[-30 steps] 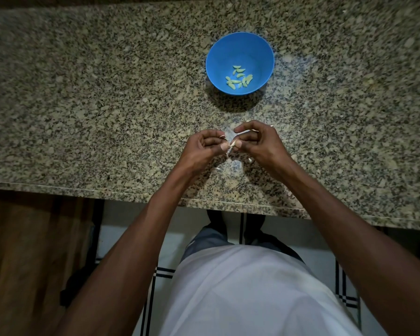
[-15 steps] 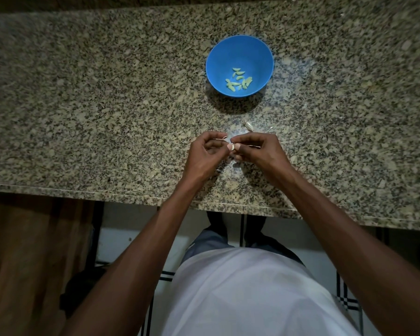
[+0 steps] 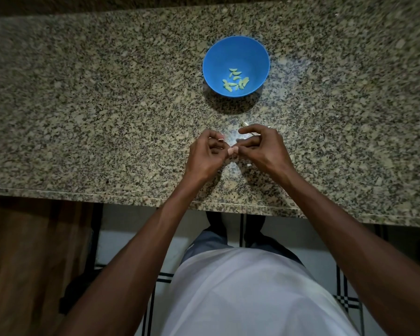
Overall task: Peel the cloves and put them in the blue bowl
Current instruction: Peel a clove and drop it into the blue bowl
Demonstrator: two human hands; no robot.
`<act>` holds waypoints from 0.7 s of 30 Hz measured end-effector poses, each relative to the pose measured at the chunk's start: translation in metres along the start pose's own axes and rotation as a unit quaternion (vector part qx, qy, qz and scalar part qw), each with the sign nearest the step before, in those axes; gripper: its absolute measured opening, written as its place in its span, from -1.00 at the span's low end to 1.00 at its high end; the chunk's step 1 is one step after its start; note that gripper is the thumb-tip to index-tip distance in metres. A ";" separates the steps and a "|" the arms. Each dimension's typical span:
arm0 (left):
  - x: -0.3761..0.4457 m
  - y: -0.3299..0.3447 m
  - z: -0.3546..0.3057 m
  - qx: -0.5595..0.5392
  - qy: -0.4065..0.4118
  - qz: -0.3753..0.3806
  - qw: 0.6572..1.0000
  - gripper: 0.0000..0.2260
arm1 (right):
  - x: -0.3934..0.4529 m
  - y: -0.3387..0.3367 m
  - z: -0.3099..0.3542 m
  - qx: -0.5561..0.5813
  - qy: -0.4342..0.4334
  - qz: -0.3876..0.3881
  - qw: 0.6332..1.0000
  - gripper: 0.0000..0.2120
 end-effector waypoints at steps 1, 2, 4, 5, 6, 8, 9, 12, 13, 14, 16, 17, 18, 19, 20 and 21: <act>0.001 0.000 0.001 -0.025 -0.016 0.009 1.000 -0.53 | -0.001 -0.001 -0.001 0.012 0.007 0.000 1.000 -0.50; 0.002 0.000 0.003 -0.065 -0.039 0.023 0.997 -0.50 | -0.002 -0.003 -0.001 0.022 0.009 0.001 1.000 -0.51; 0.004 0.002 0.006 -0.152 -0.090 0.051 0.983 -0.46 | -0.004 -0.006 -0.002 0.034 0.001 0.011 0.999 -0.58; 0.004 0.004 0.007 -0.189 -0.113 0.058 0.974 -0.48 | -0.005 -0.008 -0.002 0.037 -0.004 0.016 0.999 -0.63; 0.004 0.005 0.007 -0.215 -0.128 0.056 0.967 -0.52 | -0.005 -0.011 -0.003 0.037 -0.010 0.018 0.999 -0.69; 0.006 0.005 0.007 -0.193 -0.113 0.018 0.974 -0.64 | -0.005 -0.023 -0.004 0.032 -0.020 -0.013 0.999 -0.82; 0.007 0.003 0.008 -0.149 -0.085 -0.009 0.985 -0.71 | -0.003 -0.031 -0.005 0.028 -0.020 -0.042 0.999 -0.86; 0.009 -0.003 0.007 -0.039 -0.020 -0.063 0.997 -0.88 | 0.012 -0.054 -0.001 -0.009 -0.021 -0.117 0.993 -0.88; 0.010 -0.003 0.006 -0.012 -0.010 -0.067 0.998 -0.90 | 0.019 -0.059 0.002 -0.029 -0.032 -0.131 0.990 -0.88; 0.012 -0.003 0.004 0.013 0.002 -0.069 0.998 -0.90 | 0.026 -0.064 0.004 -0.050 -0.043 -0.140 0.988 -0.88; 0.017 -0.003 0.000 0.063 0.031 -0.073 0.995 -0.90 | 0.038 -0.068 0.009 -0.091 -0.053 -0.137 0.985 -0.87; 0.018 -0.004 -0.002 0.090 0.043 -0.079 0.992 -0.89 | 0.044 -0.069 0.010 -0.115 -0.053 -0.130 0.983 -0.85; 0.019 -0.005 -0.004 0.116 0.052 -0.084 0.988 -0.87 | 0.048 -0.069 0.010 -0.141 -0.046 -0.121 0.981 -0.82; 0.021 -0.005 -0.006 0.139 0.063 -0.088 0.984 -0.86 | 0.052 -0.069 0.010 -0.164 -0.042 -0.112 0.979 -0.78; 0.022 -0.006 -0.007 0.161 0.076 -0.094 0.979 -0.86 | 0.055 -0.069 0.010 -0.182 -0.038 -0.108 0.977 -0.75; 0.022 -0.006 -0.008 0.178 0.087 -0.101 0.975 -0.85 | 0.055 -0.068 0.011 -0.195 -0.043 -0.109 0.974 -0.73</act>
Point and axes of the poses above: each hand's wrist, its own x-axis towards the middle knuckle, its own y-axis out of the palm, z = x × y, the point moved 4 cm from there along x, towards the middle knuckle, and after that the axes turned 10 degrees about x, right-handed, at the moved point
